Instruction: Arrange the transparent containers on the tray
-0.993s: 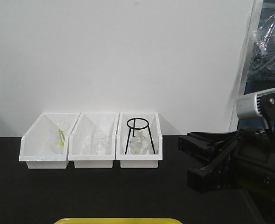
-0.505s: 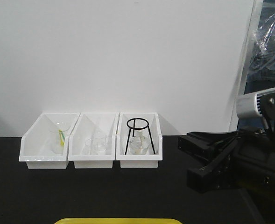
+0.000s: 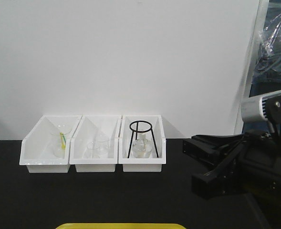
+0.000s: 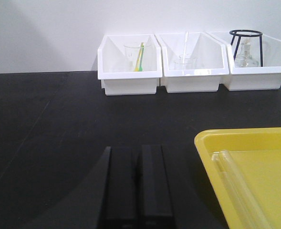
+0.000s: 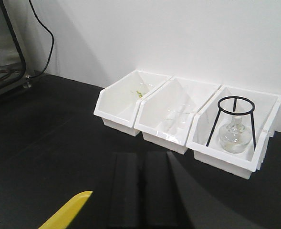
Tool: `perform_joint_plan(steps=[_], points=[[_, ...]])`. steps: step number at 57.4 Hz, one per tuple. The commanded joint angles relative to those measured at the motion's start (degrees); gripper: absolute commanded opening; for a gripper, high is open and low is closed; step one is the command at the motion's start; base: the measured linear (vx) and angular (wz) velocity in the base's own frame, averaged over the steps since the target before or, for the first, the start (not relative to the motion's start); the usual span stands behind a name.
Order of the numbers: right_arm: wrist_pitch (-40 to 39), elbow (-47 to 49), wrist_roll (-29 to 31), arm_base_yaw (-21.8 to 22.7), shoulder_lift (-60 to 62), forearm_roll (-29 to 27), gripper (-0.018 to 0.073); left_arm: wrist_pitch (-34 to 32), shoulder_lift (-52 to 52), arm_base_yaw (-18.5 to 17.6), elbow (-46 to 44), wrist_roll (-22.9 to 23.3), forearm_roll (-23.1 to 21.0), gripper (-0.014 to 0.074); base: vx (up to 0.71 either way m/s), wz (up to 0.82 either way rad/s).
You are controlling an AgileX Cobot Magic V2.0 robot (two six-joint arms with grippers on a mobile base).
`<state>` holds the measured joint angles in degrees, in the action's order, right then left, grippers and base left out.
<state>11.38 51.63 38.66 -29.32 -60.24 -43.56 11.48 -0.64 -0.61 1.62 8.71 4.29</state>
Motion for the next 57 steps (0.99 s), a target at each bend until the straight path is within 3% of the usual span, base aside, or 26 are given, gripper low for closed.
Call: perform_joint_plan(steps=[1,6,17,21,27,33,39,49,57], points=[[-4.1,-0.1,0.2,0.2,2.5,3.4,0.0047,-4.5,-0.8,0.1,1.6,0.7,-0.3,-0.0008,0.00,0.00],[-5.9,-4.2,-3.5,0.2,5.8,9.4,-0.0015,-4.5,-0.8,0.1,1.6,0.6,-0.3,-0.0008,0.00,0.00],[-16.8,-17.6,-19.3,1.0,18.9,27.4,-0.0014,-4.5,-0.8,0.1,1.6,0.6,-0.3,-0.0008,0.00,0.00],[-19.0,-23.0,-25.3,4.3,24.6,32.6,-0.0014,-4.5,-0.8,0.1,1.6,0.6,-0.3,-0.0008,0.00,0.00],[-16.3,-31.1,-32.1,12.8,33.6,39.2,-0.0014,-4.5,-0.8,0.1,1.6,0.6,-0.3,-0.0008,0.00,0.00],[-12.5,-37.3,-36.1,20.4,41.9,43.6,-0.0013,-4.5,-0.8,0.1,1.6,0.6,-0.3,-0.0008,0.00,0.00],[-8.7,-42.3,-37.3,25.2,50.1,46.8,-0.0013,-4.5,-0.8,0.1,1.6,0.6,-0.3,-0.0008,0.00,0.00],[-1.7,-49.0,-40.6,27.5,61.5,48.0,-0.0013,-4.5,-0.8,0.1,1.6,0.6,-0.3,-0.0008,0.00,0.00],[-3.4,-53.9,-41.9,27.3,61.3,48.3,-0.0011,-4.4,-0.8,0.1,1.6,0.6,-0.3,-0.0008,0.00,0.00]])
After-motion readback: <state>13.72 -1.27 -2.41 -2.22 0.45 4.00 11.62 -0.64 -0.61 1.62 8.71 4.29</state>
